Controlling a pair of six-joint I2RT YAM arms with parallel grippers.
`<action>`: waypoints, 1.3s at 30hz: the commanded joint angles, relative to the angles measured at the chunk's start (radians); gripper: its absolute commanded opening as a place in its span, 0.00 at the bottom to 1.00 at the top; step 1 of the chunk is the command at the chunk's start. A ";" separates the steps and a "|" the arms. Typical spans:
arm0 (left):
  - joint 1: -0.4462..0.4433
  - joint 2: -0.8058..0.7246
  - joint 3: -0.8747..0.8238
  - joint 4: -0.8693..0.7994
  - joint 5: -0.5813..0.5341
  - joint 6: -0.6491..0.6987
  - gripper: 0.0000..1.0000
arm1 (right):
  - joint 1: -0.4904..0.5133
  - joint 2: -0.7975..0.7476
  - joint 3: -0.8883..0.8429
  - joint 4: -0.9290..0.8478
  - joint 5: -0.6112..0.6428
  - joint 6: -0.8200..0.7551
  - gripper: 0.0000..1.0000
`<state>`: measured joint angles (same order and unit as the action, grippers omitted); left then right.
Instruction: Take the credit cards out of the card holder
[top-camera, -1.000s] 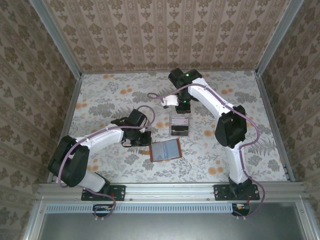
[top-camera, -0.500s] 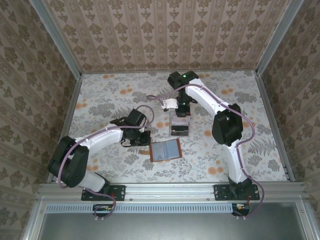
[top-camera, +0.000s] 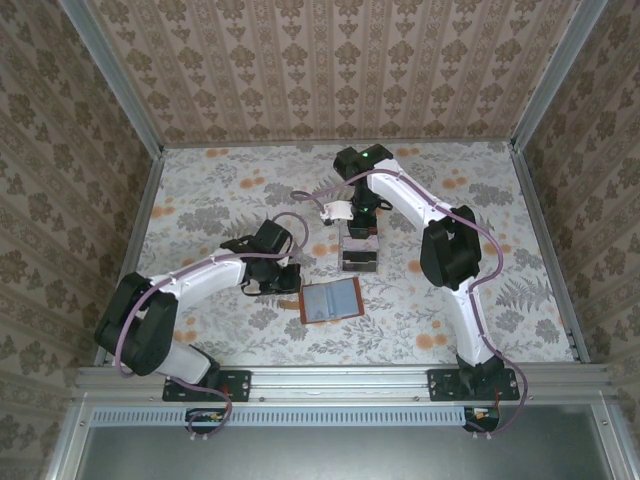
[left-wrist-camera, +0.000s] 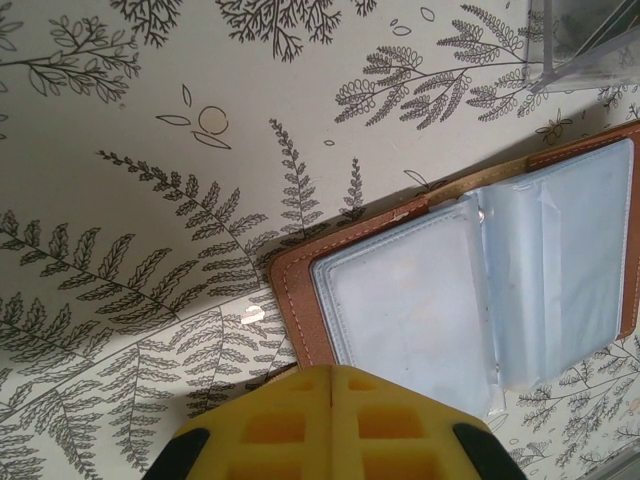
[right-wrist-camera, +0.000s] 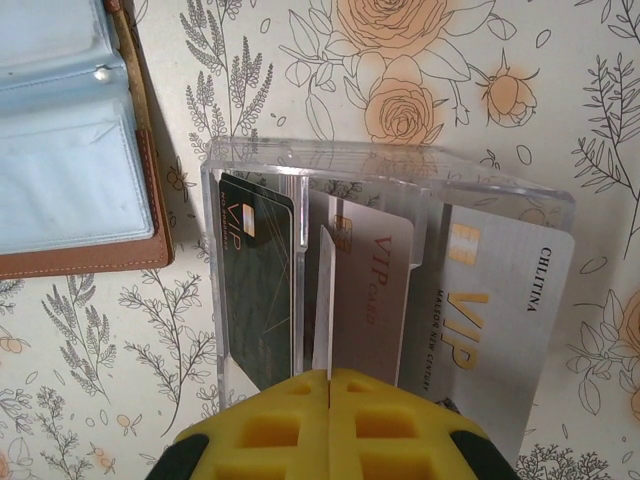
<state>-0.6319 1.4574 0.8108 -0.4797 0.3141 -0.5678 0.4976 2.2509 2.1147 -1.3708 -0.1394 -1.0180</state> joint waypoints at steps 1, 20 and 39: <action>0.011 -0.029 -0.018 -0.011 0.005 -0.007 0.05 | -0.004 0.009 0.018 -0.005 -0.037 0.003 0.00; 0.014 -0.010 -0.009 -0.004 0.016 -0.003 0.05 | -0.011 0.007 0.009 0.024 -0.064 0.012 0.00; 0.009 0.033 0.005 0.009 0.048 0.000 0.05 | -0.013 -0.127 -0.109 0.149 -0.003 0.155 0.17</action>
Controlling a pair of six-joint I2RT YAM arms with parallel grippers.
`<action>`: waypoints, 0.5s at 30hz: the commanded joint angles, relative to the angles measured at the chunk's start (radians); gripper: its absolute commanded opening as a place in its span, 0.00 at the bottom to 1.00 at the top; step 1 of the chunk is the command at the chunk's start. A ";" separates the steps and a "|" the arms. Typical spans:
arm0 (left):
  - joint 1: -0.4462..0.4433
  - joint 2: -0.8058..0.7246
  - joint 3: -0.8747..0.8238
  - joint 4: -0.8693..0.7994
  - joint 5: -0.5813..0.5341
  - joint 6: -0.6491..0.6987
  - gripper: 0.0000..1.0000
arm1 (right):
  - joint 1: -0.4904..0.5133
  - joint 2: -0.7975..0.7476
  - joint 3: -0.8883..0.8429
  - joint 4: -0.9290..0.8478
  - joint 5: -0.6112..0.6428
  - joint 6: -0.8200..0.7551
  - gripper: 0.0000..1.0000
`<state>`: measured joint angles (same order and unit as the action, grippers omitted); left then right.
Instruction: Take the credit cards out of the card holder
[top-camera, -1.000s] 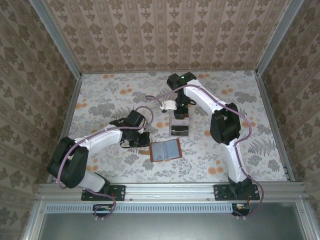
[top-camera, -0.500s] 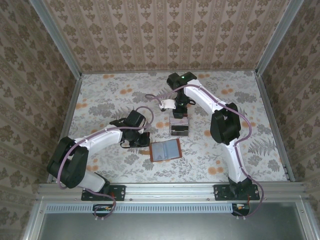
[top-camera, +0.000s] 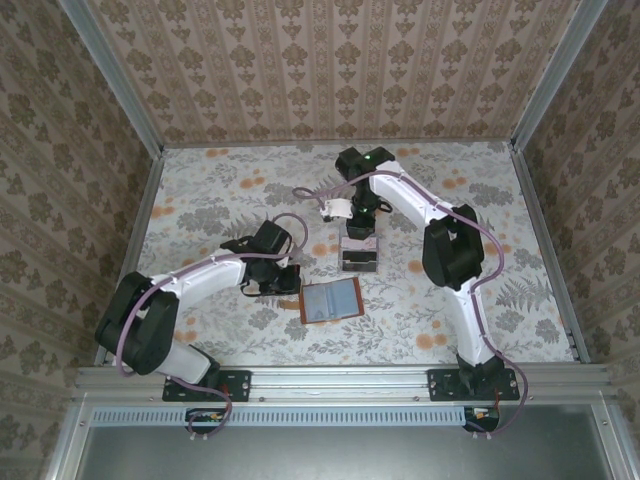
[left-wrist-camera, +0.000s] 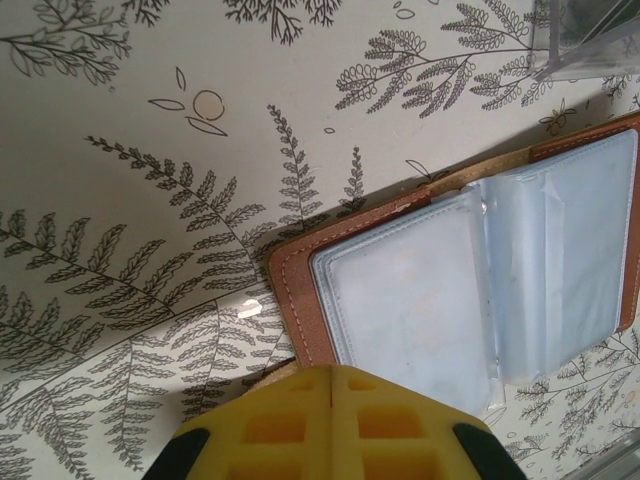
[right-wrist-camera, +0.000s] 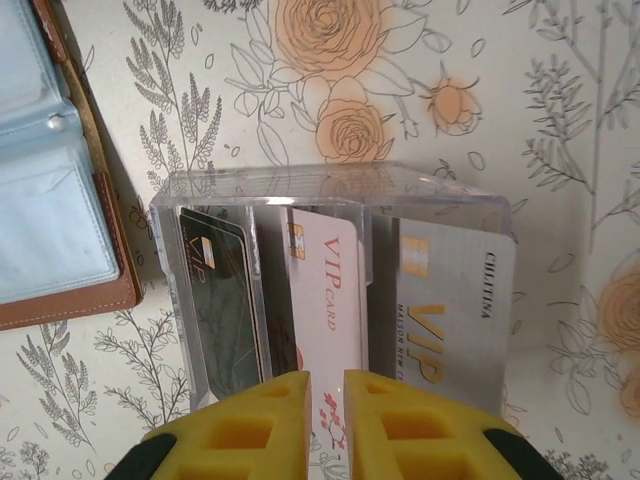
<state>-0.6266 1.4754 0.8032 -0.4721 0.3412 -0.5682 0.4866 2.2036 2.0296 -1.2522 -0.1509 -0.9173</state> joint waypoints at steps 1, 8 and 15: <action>0.001 0.018 0.014 0.004 0.022 0.001 0.06 | -0.002 -0.097 -0.045 0.049 0.007 0.075 0.17; -0.022 0.031 0.019 0.011 0.028 0.000 0.05 | 0.010 -0.254 -0.268 0.247 -0.037 0.237 0.19; -0.046 0.060 0.023 0.030 0.027 -0.010 0.05 | 0.037 -0.414 -0.511 0.532 -0.124 0.588 0.21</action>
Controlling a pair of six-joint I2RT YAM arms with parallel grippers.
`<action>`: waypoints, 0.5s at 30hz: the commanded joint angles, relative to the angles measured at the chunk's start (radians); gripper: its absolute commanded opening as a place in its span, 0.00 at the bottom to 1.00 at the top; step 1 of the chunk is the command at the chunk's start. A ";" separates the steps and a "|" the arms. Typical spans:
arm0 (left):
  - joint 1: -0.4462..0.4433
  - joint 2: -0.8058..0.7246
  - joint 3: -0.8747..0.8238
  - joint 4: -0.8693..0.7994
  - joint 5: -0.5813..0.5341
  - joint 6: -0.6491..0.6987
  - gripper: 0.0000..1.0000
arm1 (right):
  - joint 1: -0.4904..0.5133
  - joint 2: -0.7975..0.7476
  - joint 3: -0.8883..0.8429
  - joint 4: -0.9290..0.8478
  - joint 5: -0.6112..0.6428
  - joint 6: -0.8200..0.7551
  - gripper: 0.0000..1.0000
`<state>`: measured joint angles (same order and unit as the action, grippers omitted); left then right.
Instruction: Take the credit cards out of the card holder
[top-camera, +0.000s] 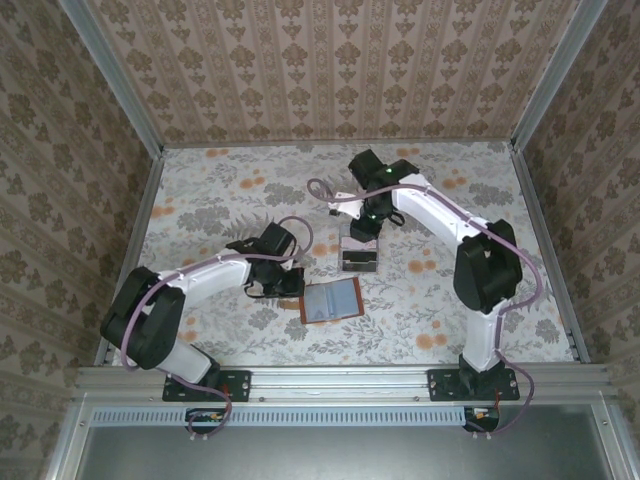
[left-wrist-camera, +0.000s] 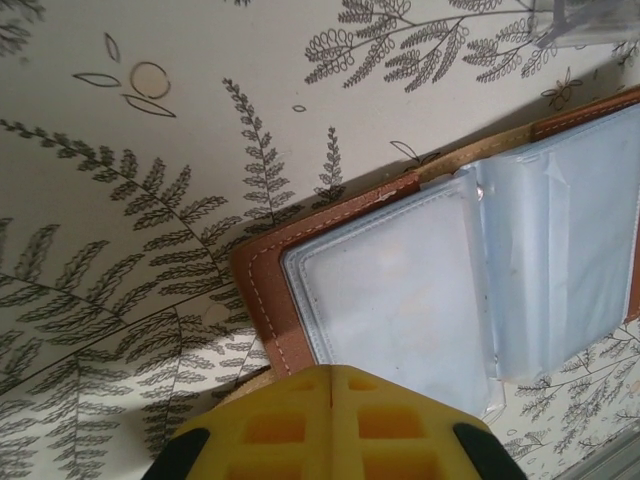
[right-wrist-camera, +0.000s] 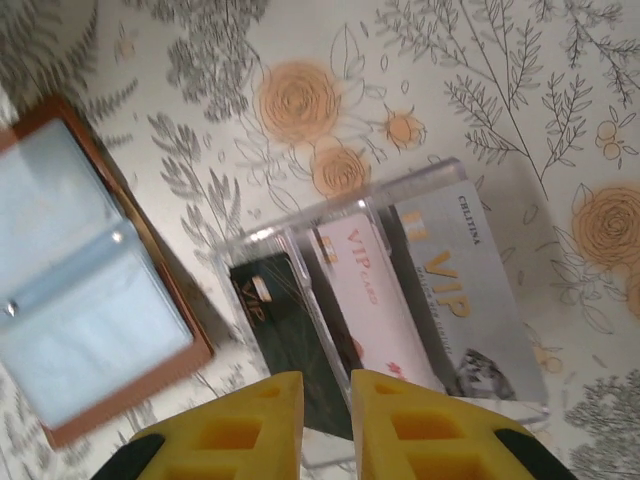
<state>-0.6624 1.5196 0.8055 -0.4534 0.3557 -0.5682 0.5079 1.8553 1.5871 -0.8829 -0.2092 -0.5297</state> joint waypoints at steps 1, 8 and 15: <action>-0.014 0.017 0.018 0.014 0.011 -0.012 0.05 | 0.020 -0.087 -0.106 0.203 -0.066 0.260 0.22; -0.024 0.027 -0.009 0.043 0.011 -0.021 0.05 | 0.039 -0.149 -0.268 0.341 -0.098 0.608 0.13; -0.034 0.011 -0.040 0.058 -0.003 -0.036 0.05 | 0.094 -0.141 -0.344 0.406 -0.142 0.903 0.10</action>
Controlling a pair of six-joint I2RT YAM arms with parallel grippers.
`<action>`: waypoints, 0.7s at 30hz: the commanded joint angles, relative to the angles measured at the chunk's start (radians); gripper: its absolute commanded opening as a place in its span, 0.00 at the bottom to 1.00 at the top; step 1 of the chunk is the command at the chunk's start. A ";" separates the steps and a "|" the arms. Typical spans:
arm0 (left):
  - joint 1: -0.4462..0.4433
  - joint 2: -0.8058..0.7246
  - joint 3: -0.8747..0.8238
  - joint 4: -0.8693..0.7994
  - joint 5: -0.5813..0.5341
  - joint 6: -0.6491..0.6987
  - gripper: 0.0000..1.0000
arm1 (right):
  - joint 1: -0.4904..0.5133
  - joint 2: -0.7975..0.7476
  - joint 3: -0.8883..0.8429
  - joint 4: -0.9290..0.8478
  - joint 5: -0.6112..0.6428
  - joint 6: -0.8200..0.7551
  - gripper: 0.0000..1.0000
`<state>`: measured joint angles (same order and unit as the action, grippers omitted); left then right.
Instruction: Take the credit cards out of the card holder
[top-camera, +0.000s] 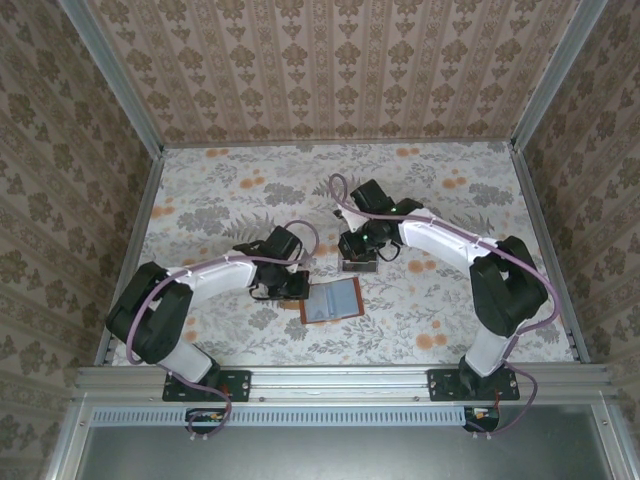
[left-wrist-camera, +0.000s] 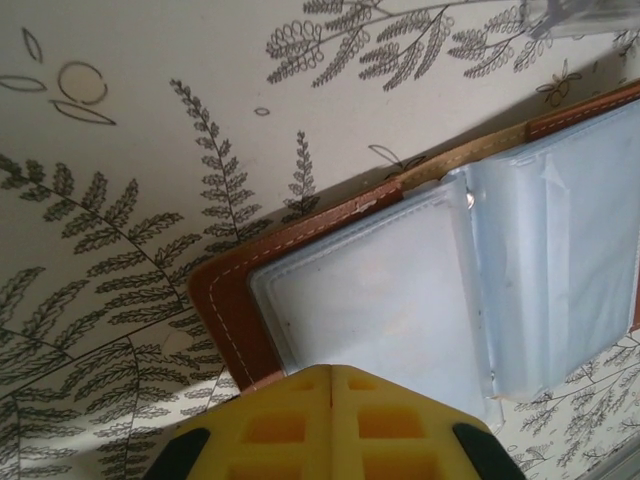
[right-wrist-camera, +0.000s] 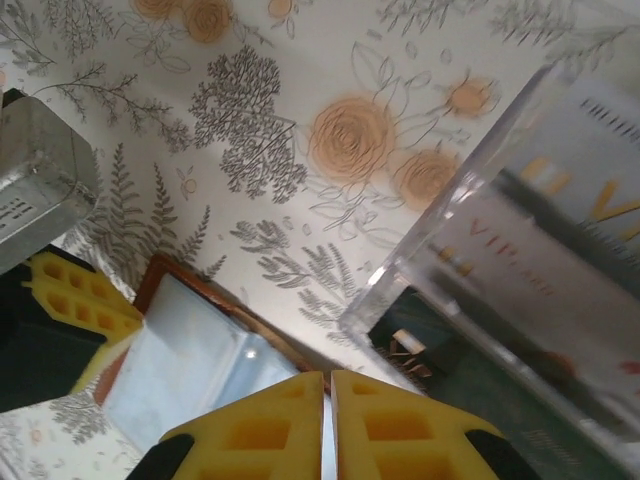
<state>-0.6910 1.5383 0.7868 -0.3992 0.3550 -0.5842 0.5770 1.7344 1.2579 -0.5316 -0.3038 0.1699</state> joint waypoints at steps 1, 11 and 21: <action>-0.005 -0.015 -0.030 0.006 -0.005 -0.022 0.05 | 0.031 -0.009 -0.015 0.051 -0.065 0.250 0.10; -0.004 -0.065 -0.065 -0.050 -0.094 -0.013 0.04 | 0.129 0.011 -0.059 0.117 -0.108 0.472 0.16; -0.005 -0.052 -0.095 -0.031 -0.088 -0.009 0.04 | 0.205 0.067 -0.025 0.079 -0.082 0.511 0.22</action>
<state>-0.6941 1.4925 0.7120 -0.4183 0.2798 -0.5980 0.7639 1.7702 1.2072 -0.4339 -0.3824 0.6456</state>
